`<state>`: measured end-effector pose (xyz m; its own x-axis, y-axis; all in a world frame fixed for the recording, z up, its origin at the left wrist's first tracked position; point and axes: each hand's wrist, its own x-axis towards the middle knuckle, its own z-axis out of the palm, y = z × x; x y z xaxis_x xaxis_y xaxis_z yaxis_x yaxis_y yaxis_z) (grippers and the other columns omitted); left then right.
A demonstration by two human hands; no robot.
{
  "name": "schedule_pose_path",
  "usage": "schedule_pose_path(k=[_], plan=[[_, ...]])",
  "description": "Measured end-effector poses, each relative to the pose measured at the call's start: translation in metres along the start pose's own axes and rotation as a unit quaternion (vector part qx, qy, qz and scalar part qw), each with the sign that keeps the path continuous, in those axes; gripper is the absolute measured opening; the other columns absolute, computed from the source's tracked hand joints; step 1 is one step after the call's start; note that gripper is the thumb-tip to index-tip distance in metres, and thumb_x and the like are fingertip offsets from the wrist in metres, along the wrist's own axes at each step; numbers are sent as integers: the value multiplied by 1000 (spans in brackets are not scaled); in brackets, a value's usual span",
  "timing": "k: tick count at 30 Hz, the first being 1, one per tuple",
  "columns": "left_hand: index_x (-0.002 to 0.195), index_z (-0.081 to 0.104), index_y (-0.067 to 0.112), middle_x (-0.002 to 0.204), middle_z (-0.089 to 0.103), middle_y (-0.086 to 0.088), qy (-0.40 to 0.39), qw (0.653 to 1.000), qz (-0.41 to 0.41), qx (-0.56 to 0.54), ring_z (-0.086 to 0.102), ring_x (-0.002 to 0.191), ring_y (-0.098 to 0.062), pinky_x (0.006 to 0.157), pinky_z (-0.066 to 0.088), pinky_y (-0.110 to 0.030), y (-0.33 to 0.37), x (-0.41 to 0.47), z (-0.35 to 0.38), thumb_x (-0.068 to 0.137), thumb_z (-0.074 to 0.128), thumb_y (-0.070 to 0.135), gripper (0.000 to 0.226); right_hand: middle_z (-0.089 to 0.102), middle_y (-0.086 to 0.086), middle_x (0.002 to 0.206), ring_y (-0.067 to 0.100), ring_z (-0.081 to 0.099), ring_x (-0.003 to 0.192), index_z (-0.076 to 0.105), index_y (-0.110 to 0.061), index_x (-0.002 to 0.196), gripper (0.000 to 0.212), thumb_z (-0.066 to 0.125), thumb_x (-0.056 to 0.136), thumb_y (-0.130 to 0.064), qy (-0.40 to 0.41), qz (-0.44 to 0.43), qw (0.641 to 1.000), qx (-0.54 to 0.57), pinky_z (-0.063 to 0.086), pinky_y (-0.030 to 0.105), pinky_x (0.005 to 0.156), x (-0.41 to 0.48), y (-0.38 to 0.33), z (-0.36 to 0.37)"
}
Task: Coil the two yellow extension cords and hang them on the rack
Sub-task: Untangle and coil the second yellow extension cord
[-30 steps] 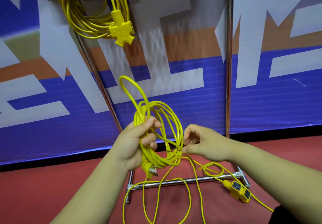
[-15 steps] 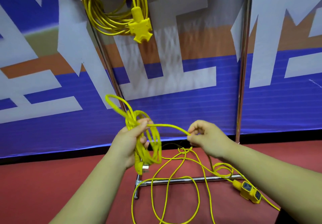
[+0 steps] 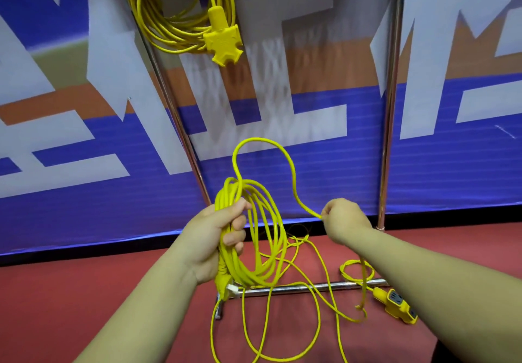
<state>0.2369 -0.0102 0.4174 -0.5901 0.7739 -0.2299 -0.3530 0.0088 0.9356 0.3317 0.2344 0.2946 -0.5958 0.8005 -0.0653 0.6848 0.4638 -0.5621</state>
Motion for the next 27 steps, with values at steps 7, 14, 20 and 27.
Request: schedule_pose_path(k=[7, 14, 20, 27], plan=[[88, 59, 19, 58, 36, 9, -21, 986, 68, -148, 33, 33, -2, 40, 42, -16, 15, 7, -7, 91, 55, 30, 12, 68, 6, 87, 22, 56, 73, 69, -16, 97, 11, 64, 90, -23, -247, -176, 933, -195, 47, 23, 68, -40, -21, -7], [79, 61, 21, 56, 37, 10, -4, 972, 110, -208, 36, 36, -2, 42, 43, -15, 19, 16, -17, 80, 65, 31, 11, 63, -3, 89, 16, 53, 80, 69, -21, 101, 18, 70, 84, -24, -279, -366, 866, -195, 43, 29, 71, -72, -29, -19], [87, 58, 20, 57, 37, 9, 51, 977, 97, -182, 36, 36, -2, 43, 44, -16, 11, 24, -29, 87, 58, 31, 11, 66, -16, 79, 0, 60, 78, 75, -28, 91, 6, 75, 85, -27, -70, -325, 941, 63, 47, 24, 74, -49, -24, -45], [88, 61, 18, 57, 38, 8, 20, 980, 73, -184, 37, 37, -2, 41, 45, -18, 7, 20, -13, 90, 57, 30, 13, 67, -3, 85, 22, 60, 83, 71, -24, 95, 17, 56, 98, -31, 60, -149, 986, 51, 41, 30, 65, -26, -20, -43]])
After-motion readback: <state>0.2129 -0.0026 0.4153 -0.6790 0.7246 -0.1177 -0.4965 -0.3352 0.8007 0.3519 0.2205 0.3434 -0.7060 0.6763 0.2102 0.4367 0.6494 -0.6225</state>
